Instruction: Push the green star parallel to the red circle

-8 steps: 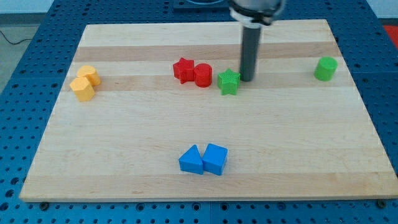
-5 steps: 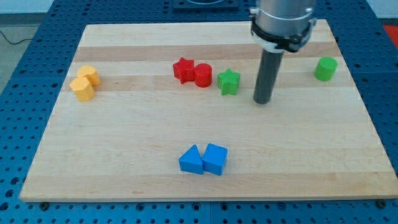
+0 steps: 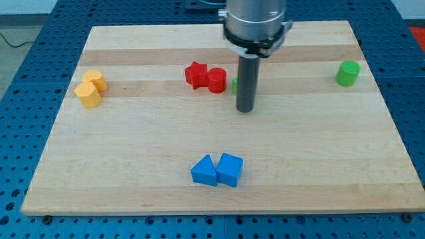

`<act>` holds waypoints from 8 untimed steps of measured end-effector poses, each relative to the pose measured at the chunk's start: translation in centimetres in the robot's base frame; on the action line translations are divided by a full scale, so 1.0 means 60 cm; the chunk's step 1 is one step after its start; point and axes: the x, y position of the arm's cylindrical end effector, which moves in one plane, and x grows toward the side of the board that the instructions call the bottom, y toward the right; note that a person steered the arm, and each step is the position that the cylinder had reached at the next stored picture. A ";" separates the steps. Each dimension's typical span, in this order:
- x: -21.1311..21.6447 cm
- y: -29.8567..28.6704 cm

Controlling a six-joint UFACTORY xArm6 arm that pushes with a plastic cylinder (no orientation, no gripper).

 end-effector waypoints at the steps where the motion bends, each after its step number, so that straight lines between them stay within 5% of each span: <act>1: -0.030 -0.006; 3: -0.020 -0.002; 5: 0.055 0.283; 6: 0.012 0.487; 8: -0.061 0.523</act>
